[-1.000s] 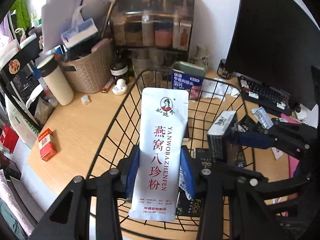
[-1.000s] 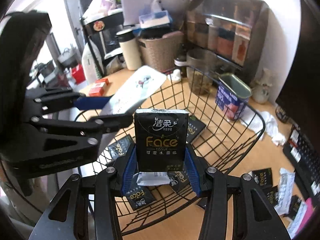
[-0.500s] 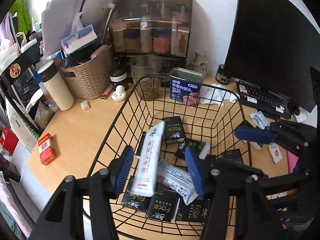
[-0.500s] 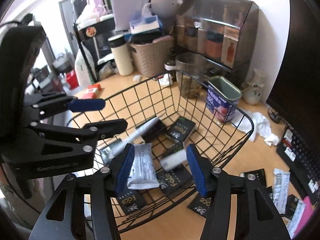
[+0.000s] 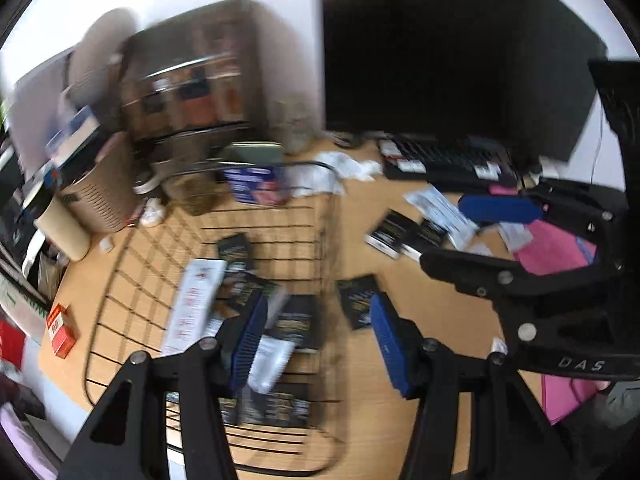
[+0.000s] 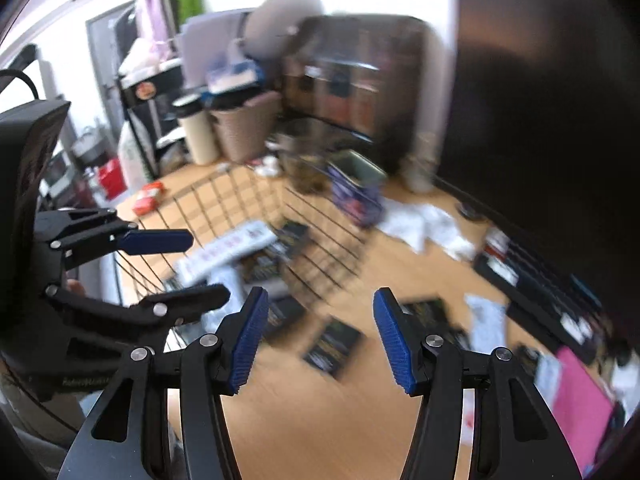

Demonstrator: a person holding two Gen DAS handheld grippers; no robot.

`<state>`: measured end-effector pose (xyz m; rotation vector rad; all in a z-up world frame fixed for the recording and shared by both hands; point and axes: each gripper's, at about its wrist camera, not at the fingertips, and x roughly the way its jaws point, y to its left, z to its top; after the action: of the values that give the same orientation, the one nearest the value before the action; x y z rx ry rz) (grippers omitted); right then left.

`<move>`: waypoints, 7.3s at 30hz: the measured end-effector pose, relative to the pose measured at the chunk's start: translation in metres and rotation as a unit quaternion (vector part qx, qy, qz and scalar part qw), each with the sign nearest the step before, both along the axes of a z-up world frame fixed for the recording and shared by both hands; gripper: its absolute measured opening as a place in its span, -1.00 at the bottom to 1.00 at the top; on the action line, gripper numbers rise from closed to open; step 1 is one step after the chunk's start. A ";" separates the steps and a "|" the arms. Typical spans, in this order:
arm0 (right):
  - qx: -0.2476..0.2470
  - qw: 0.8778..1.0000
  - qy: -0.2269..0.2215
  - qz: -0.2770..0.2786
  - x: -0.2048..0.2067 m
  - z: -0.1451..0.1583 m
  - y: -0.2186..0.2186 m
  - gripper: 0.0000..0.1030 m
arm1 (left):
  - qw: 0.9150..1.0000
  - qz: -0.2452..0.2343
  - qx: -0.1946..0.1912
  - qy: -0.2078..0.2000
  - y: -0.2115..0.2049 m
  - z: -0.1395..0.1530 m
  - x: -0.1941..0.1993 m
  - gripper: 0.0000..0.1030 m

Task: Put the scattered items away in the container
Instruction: 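Move both open tools back over the desk toward a Face pack, then grasp a Face pack with the left tool while the right tool grasps a white snack bar, then carry the Face pack and snack bar to the basket and open both tools, then move both open tools back over the desk toward the Face packs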

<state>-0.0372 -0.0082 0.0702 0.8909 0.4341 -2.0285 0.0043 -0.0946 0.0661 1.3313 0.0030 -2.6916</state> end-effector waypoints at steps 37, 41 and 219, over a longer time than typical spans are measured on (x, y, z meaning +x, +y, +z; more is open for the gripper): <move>0.009 0.989 -0.109 -0.101 -0.082 -0.106 0.128 0.08 | 0.991 0.045 -0.070 -0.104 0.070 -0.116 -0.104 0.32; 0.010 0.990 -0.103 -0.094 -0.077 -0.103 0.126 0.08 | 0.991 0.067 -0.042 -0.107 0.051 -0.115 -0.104 0.32; 0.005 0.993 -0.026 -0.114 -0.088 -0.028 0.113 -0.16 | 0.997 -0.060 -0.015 -0.040 0.075 -0.057 -0.101 0.44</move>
<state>-0.1251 0.1044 0.0425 1.0365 0.3261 -2.2061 -0.0968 -0.0196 0.0095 1.4727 -0.1304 -2.7213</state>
